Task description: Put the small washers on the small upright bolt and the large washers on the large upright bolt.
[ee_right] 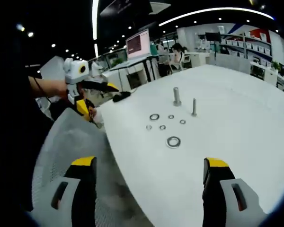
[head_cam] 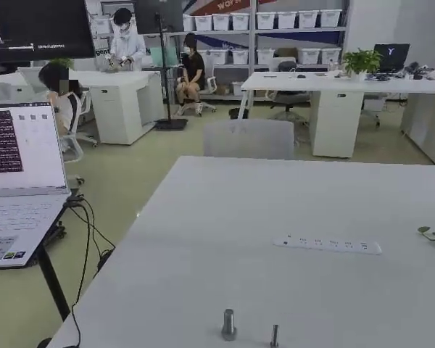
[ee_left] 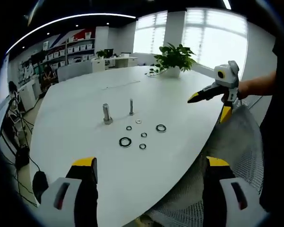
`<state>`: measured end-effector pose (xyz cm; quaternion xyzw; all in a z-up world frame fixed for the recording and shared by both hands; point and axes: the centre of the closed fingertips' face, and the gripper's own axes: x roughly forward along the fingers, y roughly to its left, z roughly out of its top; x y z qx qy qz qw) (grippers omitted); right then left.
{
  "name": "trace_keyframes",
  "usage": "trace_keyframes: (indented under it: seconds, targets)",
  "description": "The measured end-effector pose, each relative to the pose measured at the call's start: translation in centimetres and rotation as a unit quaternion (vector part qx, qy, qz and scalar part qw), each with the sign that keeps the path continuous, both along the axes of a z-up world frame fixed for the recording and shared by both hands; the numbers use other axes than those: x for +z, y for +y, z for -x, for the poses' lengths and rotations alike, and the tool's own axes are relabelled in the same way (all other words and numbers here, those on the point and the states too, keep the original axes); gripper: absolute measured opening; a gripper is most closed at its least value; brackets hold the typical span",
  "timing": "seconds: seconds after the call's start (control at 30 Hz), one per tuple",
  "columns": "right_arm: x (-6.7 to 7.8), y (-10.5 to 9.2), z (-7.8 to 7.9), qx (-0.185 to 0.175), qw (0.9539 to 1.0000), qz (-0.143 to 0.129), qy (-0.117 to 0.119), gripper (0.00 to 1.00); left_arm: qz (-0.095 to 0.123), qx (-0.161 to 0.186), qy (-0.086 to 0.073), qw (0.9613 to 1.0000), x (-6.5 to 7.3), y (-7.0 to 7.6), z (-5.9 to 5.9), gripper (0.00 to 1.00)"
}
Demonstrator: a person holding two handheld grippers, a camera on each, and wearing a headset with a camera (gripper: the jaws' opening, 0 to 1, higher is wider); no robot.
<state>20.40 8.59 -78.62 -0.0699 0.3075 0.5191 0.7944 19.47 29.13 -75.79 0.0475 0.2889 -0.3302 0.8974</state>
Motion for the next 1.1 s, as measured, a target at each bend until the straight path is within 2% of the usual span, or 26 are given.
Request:
trace_keyframes:
  seconds: [0.13,0.2,0.27,0.4,0.57,0.7,0.8,0.9,0.97,1.1]
  targets:
    - [0.3,0.2,0.0,0.005,1.0,0.001,0.0,0.9,-0.008,-0.003,0.006,0.9999,-0.3,-0.1,0.0,0.9]
    - [0.1,0.1,-0.2,0.009,1.0,0.005,0.0,0.9,-0.009,-0.005,0.003,0.9999,0.0,-0.2,0.1,0.9]
    - [-0.3,0.1,-0.2,0.009,0.9998,0.013,0.01,0.87,-0.024,-0.008,0.006,0.9997,-0.1,-0.1,0.4,0.9]
    - [0.0,0.2,-0.3,0.008,0.9999,0.008,0.009,0.86,-0.023,-0.008,0.007,0.9997,0.0,0.1,0.7,0.91]
    - [0.0,0.5,0.0,0.018,0.9996,0.022,0.0,0.86,-0.019,-0.001,0.013,0.9997,-0.1,0.4,0.8,0.91]
    - [0.2,0.9,-0.2,0.031,0.9984,0.042,-0.02,0.86,-0.04,-0.013,0.015,0.999,-0.4,0.7,0.9,0.92]
    - [0.1,1.1,-0.7,0.029,0.9981,0.051,-0.021,0.86,-0.039,-0.016,0.018,0.9989,-0.6,0.7,0.8,0.92]
    - [-0.3,1.3,-0.9,0.035,0.9973,0.063,-0.013,0.84,-0.055,-0.025,0.017,0.998,-0.9,0.9,0.9,0.93]
    - [-0.4,1.4,-1.0,0.043,0.9959,0.078,-0.014,0.83,-0.052,-0.027,0.022,0.998,-1.0,0.8,1.0,0.92]
    - [-0.2,1.8,-1.5,0.048,0.9954,0.081,-0.016,0.8,-0.047,-0.029,0.014,0.9984,-0.5,0.7,0.9,0.92]
